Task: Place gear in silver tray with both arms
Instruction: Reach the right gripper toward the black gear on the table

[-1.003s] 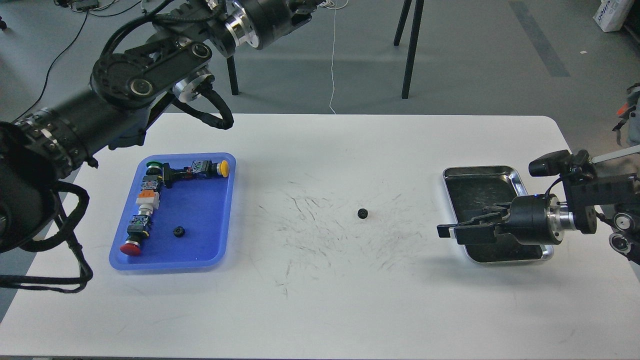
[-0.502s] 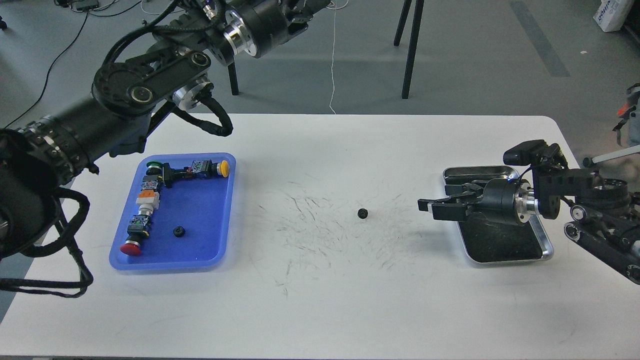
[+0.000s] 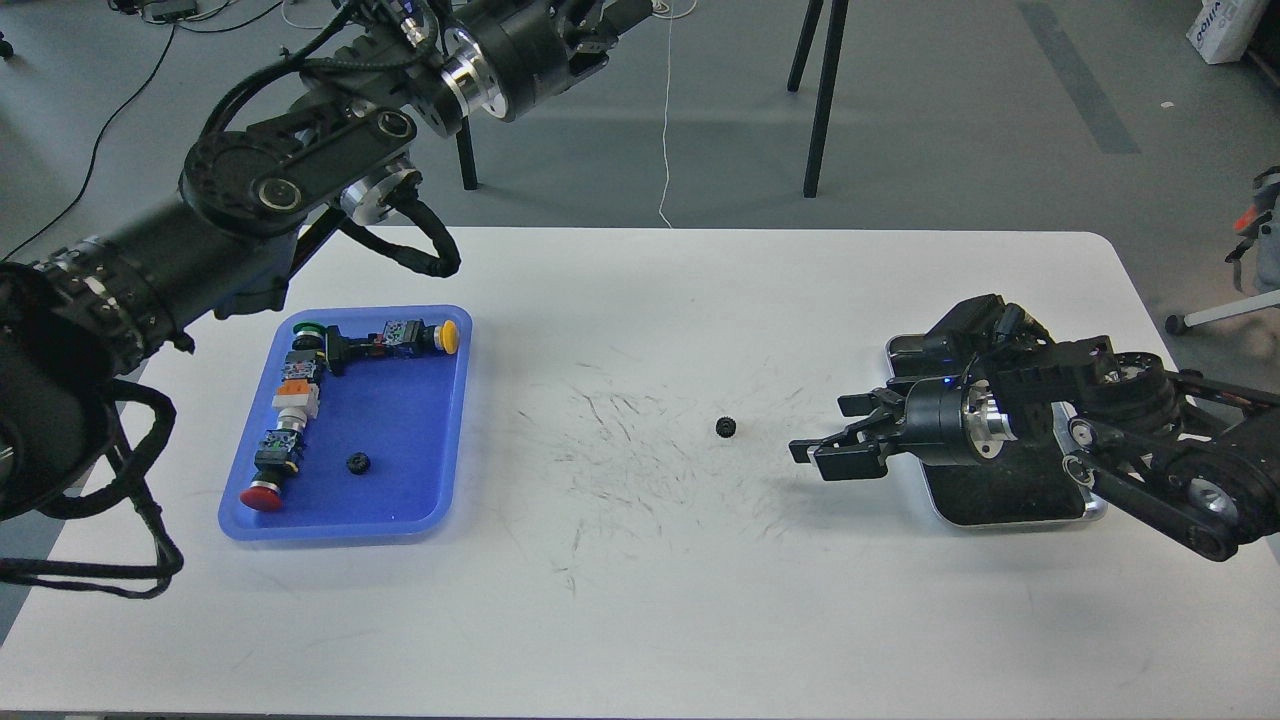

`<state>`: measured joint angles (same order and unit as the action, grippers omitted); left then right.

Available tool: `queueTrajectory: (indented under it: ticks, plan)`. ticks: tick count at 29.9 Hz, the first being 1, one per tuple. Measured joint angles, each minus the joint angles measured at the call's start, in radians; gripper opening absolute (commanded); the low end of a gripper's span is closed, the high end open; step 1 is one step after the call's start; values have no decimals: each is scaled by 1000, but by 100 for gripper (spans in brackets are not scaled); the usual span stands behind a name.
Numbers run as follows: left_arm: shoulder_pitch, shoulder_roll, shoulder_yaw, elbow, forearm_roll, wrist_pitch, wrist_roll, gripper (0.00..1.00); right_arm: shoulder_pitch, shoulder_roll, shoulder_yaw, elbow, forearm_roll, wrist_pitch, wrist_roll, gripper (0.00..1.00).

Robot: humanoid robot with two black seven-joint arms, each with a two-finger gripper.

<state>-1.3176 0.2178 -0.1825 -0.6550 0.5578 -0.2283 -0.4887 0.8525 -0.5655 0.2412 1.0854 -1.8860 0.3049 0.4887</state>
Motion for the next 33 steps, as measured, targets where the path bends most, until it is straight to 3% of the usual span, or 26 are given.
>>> queueTrajectory:
  ticks: [12,33]
  plan:
    - [7,-1,-1,0,-1,1,0,100,90,64,-134,-12,-15,2,0,99]
    - [27,0,-2,-1,1,2,0,100,146,212,-177,-167,-15,1,0,94]
